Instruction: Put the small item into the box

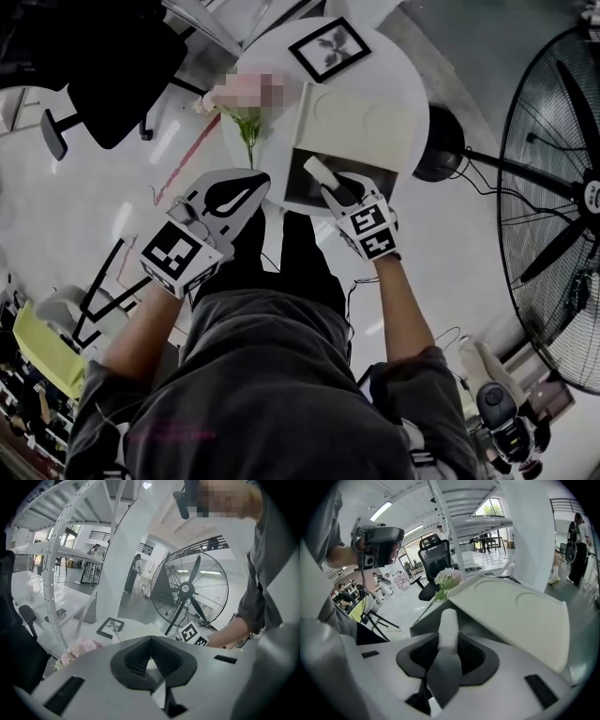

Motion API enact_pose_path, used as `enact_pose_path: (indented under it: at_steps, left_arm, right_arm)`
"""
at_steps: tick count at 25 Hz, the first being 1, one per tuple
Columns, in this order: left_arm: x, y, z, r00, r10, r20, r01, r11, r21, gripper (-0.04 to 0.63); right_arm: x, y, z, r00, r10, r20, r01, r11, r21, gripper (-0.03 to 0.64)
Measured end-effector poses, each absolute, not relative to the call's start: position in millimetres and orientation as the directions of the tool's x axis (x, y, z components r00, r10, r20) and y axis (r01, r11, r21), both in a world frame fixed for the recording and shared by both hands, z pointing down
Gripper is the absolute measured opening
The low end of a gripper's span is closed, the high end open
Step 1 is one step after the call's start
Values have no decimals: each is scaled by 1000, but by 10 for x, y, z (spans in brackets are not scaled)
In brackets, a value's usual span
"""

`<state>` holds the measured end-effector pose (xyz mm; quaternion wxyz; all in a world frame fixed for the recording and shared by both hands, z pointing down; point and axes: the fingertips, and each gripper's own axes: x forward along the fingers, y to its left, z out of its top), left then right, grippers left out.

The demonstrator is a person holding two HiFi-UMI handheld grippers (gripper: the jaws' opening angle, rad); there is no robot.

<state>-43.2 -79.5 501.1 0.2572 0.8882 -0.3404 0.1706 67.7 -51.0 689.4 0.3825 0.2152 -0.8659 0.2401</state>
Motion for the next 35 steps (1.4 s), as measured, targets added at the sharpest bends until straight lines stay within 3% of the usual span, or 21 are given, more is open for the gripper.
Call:
enact_pose_path:
  at_steps: [19, 35]
  left_arm:
    - [-536, -827, 5154, 696, -521, 495, -711, -598, 369, 15]
    - [-410, -910, 5019, 722, -488, 490, -675, -653, 344, 15]
  right_arm:
    - [611, -499, 7348, -482, -105, 870, -478, 864, -160, 143]
    - [672, -518, 7299, -474, -134, 871, -521, 839, -155, 179]
